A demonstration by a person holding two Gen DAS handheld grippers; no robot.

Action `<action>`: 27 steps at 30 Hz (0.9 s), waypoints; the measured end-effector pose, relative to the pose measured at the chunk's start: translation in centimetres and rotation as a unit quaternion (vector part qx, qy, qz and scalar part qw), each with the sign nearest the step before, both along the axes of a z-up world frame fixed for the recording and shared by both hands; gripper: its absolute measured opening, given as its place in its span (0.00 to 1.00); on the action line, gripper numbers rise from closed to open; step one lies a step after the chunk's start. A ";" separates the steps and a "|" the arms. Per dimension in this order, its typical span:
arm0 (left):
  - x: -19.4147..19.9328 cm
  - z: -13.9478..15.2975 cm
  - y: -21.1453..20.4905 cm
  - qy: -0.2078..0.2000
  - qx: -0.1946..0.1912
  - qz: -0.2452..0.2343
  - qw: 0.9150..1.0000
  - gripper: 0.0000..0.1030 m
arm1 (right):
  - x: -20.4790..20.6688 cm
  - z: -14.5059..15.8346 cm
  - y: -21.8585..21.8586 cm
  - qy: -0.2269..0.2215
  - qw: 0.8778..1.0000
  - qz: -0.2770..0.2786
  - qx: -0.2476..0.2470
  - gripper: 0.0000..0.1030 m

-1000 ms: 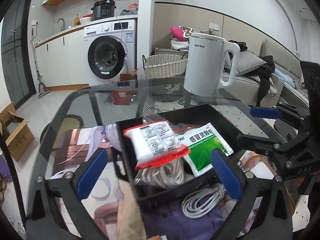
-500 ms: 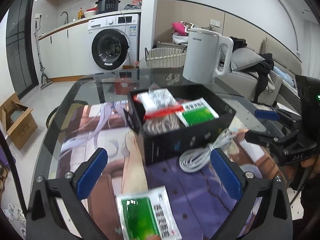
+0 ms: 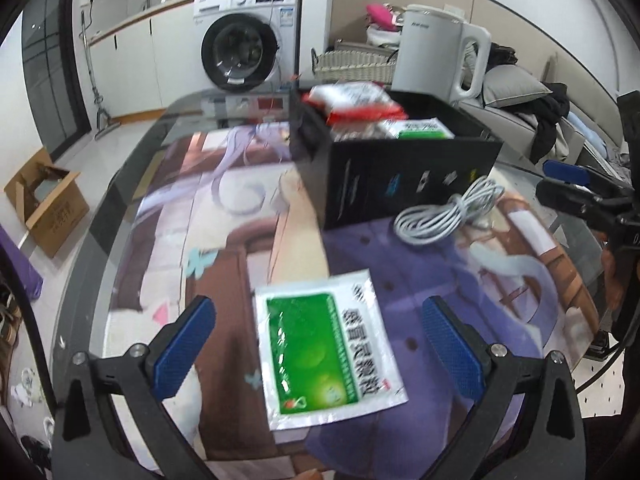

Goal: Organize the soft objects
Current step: 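Grasp the remaining green sachet on the table with the left tool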

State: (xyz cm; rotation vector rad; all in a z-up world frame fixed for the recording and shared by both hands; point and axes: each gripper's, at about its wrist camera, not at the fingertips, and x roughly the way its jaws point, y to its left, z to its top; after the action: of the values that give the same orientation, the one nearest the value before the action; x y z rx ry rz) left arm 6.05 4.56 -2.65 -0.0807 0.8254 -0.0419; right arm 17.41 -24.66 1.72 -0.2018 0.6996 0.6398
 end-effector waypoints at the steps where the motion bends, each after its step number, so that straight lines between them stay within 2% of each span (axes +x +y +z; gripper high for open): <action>1: 0.1 -0.4 0.1 0.006 0.001 0.002 1.000 1.00 | 0.1 -0.2 0.0 0.003 1.000 -0.002 -0.001 0.99; 5: 0.4 -1.6 -0.1 0.031 0.011 0.002 0.999 1.00 | 0.2 -0.3 0.0 0.005 1.000 -0.004 -0.003 0.99; 7: 0.3 -1.7 -0.4 0.027 0.025 0.002 0.999 1.00 | 0.2 -0.3 -0.1 0.006 1.000 -0.002 -0.002 0.99; 12: 0.1 -1.7 -0.4 0.020 0.024 -0.004 0.999 0.97 | 0.3 -0.5 -0.1 0.011 1.000 -0.004 -0.003 0.99; 15: -0.3 -1.3 -0.9 0.011 0.024 -0.026 0.999 0.79 | 0.4 -0.7 0.0 0.012 1.000 -0.003 -0.007 0.99; 16: -0.3 -1.2 -1.0 0.007 0.024 -0.032 0.999 0.67 | 0.5 -0.8 0.1 0.014 1.000 -0.002 -0.007 0.99; 17: -0.4 -1.1 -1.2 0.002 0.023 -0.039 0.999 0.60 | 0.5 -0.8 0.1 0.015 1.000 -0.002 -0.007 0.99; 18: -0.5 -1.0 -1.3 -0.001 0.027 -0.041 0.999 0.58 | 0.5 -0.8 0.1 0.015 1.000 -0.002 -0.007 0.99; 22: -0.4 -0.4 -1.6 -0.013 0.011 -0.054 0.998 0.25 | 0.5 -0.9 0.2 0.016 1.000 0.000 -0.007 0.99; 27: -0.4 -0.3 -2.3 -0.016 0.012 -0.068 0.998 0.23 | 0.8 -1.1 0.1 0.019 1.000 0.000 -0.007 0.99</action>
State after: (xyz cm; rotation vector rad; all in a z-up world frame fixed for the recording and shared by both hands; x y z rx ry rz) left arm 5.64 2.26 -2.98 -0.0022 0.7988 -0.1611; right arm 18.22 -24.53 0.57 -0.2034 0.7411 0.6411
